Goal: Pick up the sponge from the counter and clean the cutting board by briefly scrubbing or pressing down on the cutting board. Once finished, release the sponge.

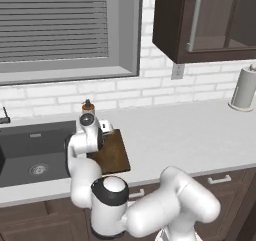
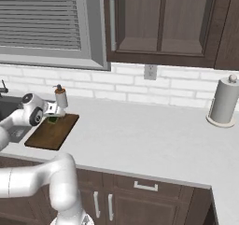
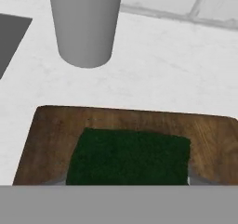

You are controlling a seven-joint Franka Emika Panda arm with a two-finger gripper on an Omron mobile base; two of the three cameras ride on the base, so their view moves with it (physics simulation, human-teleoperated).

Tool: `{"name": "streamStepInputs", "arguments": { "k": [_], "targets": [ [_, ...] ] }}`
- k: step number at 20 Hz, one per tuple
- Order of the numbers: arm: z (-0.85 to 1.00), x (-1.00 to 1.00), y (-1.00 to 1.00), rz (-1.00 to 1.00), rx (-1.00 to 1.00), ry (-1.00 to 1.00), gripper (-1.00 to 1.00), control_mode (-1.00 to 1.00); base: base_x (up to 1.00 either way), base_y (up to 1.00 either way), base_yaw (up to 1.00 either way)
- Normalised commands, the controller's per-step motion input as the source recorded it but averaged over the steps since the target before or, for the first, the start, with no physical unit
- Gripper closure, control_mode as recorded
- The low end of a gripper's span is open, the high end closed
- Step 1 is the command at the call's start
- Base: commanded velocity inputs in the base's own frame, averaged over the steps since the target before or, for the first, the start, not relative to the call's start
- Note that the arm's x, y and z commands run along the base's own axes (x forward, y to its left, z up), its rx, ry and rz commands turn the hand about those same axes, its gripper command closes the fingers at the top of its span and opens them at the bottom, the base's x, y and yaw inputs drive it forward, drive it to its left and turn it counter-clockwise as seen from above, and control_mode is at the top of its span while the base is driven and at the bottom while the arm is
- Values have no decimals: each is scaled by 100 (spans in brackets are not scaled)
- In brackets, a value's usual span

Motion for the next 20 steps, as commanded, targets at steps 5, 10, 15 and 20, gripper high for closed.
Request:
{"name": "streamStepInputs", "arguments": {
  "k": [5, 10, 15, 20],
  "targets": [
    [-75, -82, -50, 5, 0, -2, 100, -100, 0, 0, 0],
    [-100, -76, -17, 0, 0, 0, 100, -100, 0, 0, 0],
    [-100, -78, -16, 1, 0, 0, 100, -100, 0, 0, 0],
    [-90, -87, -22, 0, 0, 6, 100, -100, 0, 0, 0]
  ]
}}
